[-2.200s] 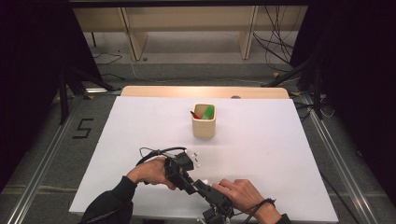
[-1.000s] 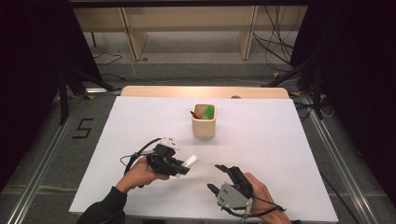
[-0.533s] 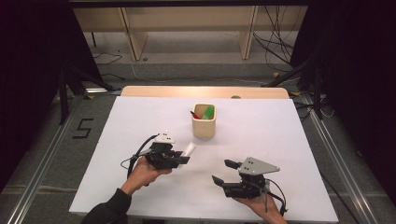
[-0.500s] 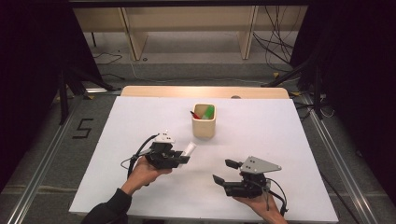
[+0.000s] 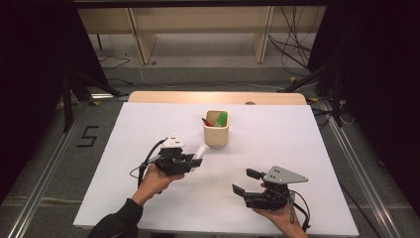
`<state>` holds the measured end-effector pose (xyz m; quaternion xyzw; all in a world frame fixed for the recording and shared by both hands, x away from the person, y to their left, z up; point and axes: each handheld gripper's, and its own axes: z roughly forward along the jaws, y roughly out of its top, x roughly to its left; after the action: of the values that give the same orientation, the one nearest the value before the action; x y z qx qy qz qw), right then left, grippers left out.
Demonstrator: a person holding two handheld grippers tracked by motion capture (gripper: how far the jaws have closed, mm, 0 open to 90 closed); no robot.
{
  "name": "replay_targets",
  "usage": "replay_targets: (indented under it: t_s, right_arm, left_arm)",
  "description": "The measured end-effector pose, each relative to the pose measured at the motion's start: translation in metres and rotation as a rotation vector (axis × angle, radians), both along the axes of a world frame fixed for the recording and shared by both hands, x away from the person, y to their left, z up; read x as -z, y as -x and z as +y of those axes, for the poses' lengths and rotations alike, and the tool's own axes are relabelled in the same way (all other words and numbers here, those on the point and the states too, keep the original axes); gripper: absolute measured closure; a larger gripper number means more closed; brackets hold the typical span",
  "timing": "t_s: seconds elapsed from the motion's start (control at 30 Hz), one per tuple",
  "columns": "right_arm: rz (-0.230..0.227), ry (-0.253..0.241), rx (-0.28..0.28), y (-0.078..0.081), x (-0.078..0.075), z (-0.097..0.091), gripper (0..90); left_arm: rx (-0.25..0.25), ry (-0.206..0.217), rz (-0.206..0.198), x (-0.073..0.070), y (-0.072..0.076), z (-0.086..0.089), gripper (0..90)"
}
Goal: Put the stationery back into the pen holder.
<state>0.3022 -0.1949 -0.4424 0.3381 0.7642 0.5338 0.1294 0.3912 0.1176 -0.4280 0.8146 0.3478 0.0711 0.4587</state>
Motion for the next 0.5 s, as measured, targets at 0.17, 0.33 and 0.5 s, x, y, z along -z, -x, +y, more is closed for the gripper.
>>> replay_targets:
  t_s: [0.17,0.33,0.5]
  right_arm:
    - [-0.028,0.010,0.015,0.005,-0.001,-0.004,25.5]
    - [-0.036,0.017,0.018,0.008,0.000,-0.006,24.5]
    - [-0.037,0.014,0.024,0.009,0.001,-0.009,24.1]
  left_arm:
    - [-0.016,0.027,-0.005,-0.005,-0.007,-0.004,70.3]
    - [-0.024,0.035,-0.022,-0.010,-0.014,-0.011,70.3]
    - [-0.031,0.044,-0.029,-0.015,-0.023,-0.020,70.3]
